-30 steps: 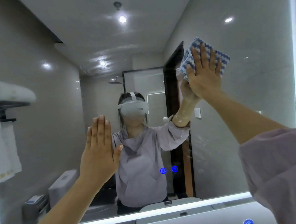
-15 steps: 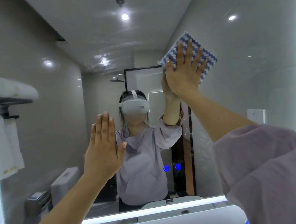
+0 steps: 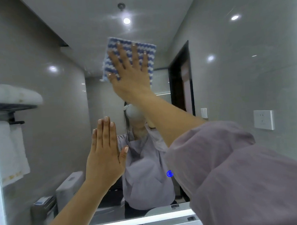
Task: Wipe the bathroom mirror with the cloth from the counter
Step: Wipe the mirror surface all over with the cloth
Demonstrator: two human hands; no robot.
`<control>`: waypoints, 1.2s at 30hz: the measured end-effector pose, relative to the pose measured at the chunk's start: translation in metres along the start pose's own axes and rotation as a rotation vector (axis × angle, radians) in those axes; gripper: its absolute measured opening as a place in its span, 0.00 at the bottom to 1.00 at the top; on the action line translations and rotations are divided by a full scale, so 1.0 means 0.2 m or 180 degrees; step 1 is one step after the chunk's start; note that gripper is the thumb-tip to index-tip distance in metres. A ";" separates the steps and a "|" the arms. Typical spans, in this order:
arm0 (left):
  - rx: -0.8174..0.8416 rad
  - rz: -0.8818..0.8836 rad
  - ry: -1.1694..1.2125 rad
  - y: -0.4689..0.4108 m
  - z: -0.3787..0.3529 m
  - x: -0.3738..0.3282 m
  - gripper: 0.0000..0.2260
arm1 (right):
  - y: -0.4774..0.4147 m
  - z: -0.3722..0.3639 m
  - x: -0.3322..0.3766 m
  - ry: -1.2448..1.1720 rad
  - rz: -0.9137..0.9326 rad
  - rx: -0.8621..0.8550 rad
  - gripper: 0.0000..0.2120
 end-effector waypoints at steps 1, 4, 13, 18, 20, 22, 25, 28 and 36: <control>-0.0001 -0.0003 -0.0028 0.00 0.00 0.00 0.33 | -0.01 -0.01 0.07 0.0006 0.0193 0.0079 0.30; -0.0024 -0.0049 -0.0156 0.00 -0.01 0.00 0.35 | -0.03 -0.03 0.25 0.0169 0.0676 0.0210 0.30; -0.0004 -0.0037 0.0008 -0.01 0.01 0.00 0.34 | 0.06 -0.02 0.08 0.0337 0.0918 0.0195 0.29; -0.0011 -0.0068 0.0001 -0.01 0.01 0.00 0.34 | 0.17 0.02 -0.23 0.0367 0.0600 0.0098 0.29; -0.0004 -0.0078 0.0022 0.00 0.02 0.00 0.34 | 0.22 0.03 -0.37 0.0356 0.0395 0.0086 0.29; -0.0003 -0.0084 0.0040 0.00 0.02 0.00 0.34 | 0.27 0.05 -0.50 0.0331 0.0203 0.0062 0.29; -0.0008 -0.0097 0.0070 0.00 0.02 0.00 0.34 | 0.36 0.07 -0.67 0.0241 -0.0081 0.0042 0.29; -0.0018 -0.0103 0.0081 -0.01 0.02 -0.01 0.34 | 0.44 0.10 -0.81 0.0167 -0.0349 0.0001 0.29; -0.0005 -0.0097 0.0111 -0.01 0.01 0.00 0.34 | 0.68 0.08 -1.11 0.0042 -0.1195 -0.0104 0.29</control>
Point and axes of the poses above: each hand's wrist, its own y-axis away from the middle knuckle, its own z-axis out of the back of the hand, x = y × z, the point moved 9 cm from there along -y, towards the middle knuckle, and after that the axes turned 11 degrees about z, right-handed, at the moved point
